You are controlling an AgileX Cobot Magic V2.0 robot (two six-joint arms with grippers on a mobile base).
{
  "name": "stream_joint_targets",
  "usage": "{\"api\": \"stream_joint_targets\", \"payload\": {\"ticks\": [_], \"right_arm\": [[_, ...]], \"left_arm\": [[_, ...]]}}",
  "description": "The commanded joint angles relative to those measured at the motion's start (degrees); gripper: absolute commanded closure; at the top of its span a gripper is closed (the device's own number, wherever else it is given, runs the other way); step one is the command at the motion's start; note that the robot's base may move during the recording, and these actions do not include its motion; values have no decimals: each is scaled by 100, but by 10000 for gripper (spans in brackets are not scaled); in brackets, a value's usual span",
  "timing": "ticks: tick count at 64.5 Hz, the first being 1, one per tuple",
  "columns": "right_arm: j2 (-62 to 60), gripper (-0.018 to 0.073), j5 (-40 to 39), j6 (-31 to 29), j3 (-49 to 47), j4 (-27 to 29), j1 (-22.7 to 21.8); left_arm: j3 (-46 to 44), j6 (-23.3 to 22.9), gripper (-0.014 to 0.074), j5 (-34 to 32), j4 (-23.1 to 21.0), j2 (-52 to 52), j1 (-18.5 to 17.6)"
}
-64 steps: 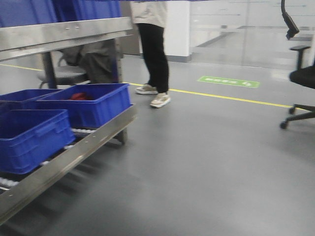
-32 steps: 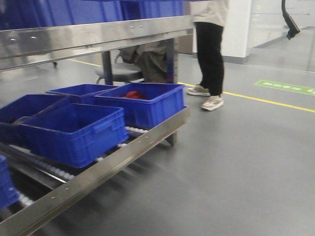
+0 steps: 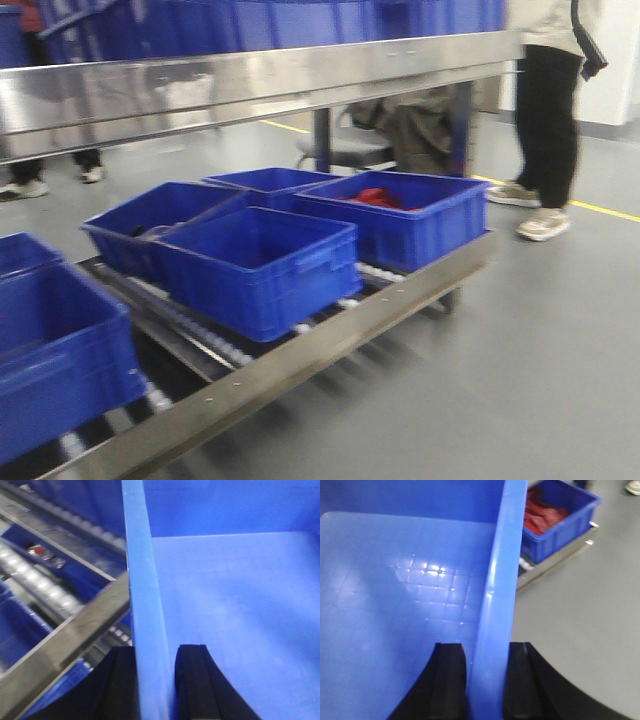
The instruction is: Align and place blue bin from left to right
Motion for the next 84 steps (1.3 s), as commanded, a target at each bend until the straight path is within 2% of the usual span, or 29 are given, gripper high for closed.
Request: {"api": "stream_joint_targets", "payload": {"ticks": [1,84], "right_arm": [[-165,629,-481,-185,-78,153,15],[-144,629,-504,-185,-78,153,15]], "left_arm": [[-109,52,613,-758,-44,-154,-40],[-109,52,613,-769,-44,-144,-40]]}}
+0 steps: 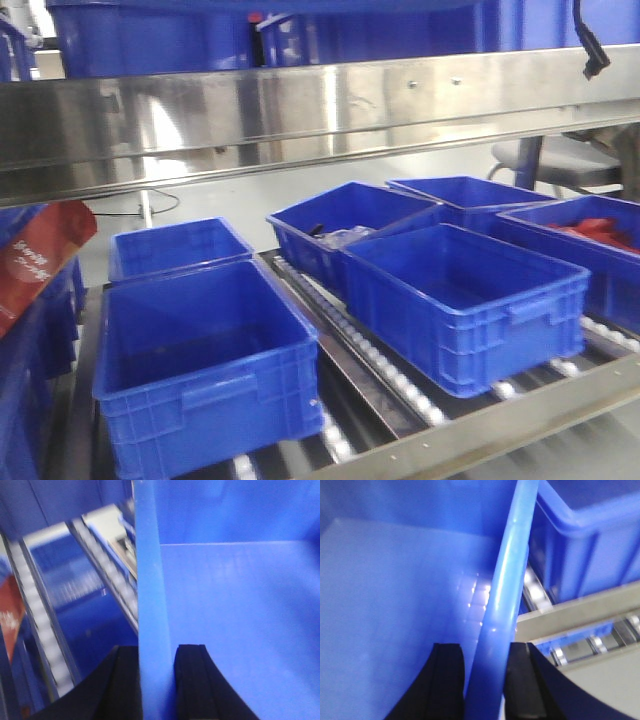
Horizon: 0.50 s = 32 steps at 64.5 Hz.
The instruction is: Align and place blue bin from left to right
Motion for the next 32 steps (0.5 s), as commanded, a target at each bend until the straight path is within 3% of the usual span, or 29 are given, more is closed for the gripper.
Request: {"api": "stream_joint_targets", "payload": {"ticks": [1,32], "right_arm": [[-122,629,-556,-210,-64,110,15],[-122,629,-561,-210,-64,110,15]], "left_arm": [[-109,4,613,-761,-79,-144,-40],[-109,4,613,-761,-79,-144,-40]]}}
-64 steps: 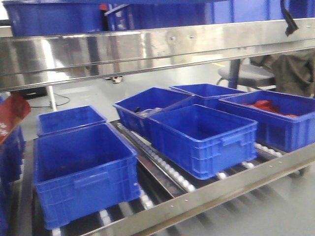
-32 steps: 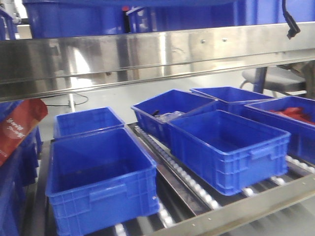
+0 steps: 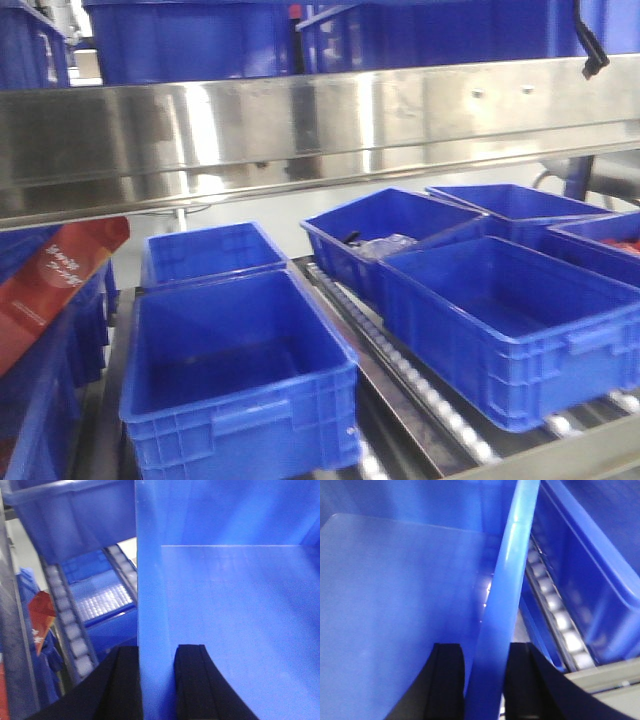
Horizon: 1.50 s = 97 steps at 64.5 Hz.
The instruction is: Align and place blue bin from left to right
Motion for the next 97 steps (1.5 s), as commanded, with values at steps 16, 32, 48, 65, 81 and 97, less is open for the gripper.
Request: {"api": "stream_joint_targets", "payload": {"ticks": [16,32,48,65,81,97], "right_arm": [[-122,629,-511,-210,-64,153,15],[-122,629,-511,-210,-64,153,15],[-122,629,-511,-210,-64,153,15],[-122,629,-511,-210,-64,153,15],[-122,629,-511,-210,-64,153,15],[-122,629,-511,-210,-64,153,15]], "left_arm": [[-109,4,613,-640,-91,-144,-40],[-109,4,613,-640,-91,-144,-40],[-109,4,613,-640,-91,-144,-40],[-109,4,613,-640,-91,-144,-40],[-109,4,613,-640,-91,-144,-40],[-109,4,613,-640,-91,-144,-40]]}}
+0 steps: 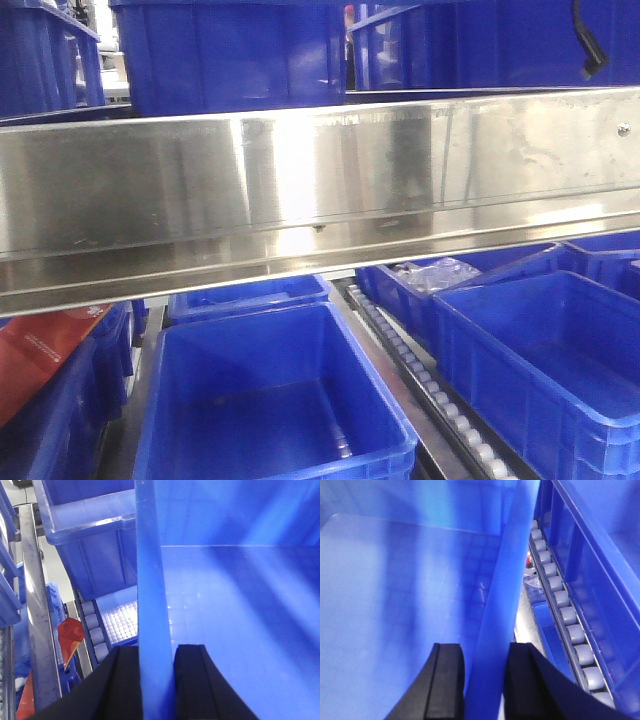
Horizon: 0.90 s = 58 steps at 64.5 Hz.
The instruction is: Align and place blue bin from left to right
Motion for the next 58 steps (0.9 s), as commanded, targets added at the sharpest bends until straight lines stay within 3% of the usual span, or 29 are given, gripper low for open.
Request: {"api": "stream_joint_targets", "payload": {"ticks": [1,58], "right_arm": [[-122,629,-511,-210,-64,153,26],[-122,629,-723,-210,-64,225,26]], "left_arm": [[-109,4,613,-640,-91,-144,-40],[-109,4,613,-640,-91,-144,-40]]}}
